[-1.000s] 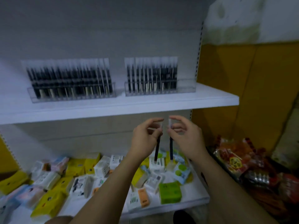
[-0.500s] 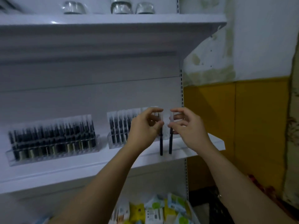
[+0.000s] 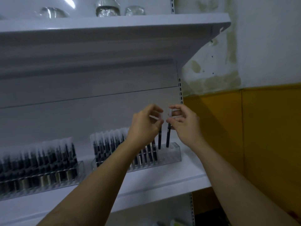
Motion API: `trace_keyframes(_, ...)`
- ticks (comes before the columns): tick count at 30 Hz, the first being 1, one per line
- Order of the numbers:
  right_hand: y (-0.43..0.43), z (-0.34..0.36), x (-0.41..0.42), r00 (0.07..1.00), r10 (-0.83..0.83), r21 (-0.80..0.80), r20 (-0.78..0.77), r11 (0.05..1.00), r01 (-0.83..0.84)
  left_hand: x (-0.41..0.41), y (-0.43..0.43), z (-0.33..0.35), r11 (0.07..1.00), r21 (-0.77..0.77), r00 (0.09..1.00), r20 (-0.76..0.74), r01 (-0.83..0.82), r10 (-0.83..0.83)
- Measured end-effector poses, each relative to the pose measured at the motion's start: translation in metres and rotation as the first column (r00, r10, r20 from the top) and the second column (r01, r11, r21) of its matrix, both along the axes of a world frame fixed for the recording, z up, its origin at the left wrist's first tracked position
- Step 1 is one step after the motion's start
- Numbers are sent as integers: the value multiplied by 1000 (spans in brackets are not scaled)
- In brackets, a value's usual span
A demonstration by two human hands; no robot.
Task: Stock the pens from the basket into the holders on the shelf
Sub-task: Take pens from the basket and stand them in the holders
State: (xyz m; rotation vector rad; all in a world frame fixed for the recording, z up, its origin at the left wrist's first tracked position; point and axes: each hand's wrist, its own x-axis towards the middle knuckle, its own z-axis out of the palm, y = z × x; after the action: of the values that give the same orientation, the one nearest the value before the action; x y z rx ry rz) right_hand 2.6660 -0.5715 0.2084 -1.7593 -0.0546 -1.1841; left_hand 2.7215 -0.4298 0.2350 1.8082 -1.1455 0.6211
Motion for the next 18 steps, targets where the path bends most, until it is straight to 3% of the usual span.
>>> trace_keyframes(14,-31,-4,63,997,67,75,-29,995,-64,53,-32,-7,996,27,996,29,-91,90)
trace_keyframes(18,-32,-2,67,995,93,47,-32,995,-92,57,-29,-5,996,-39,997,9,-78,79)
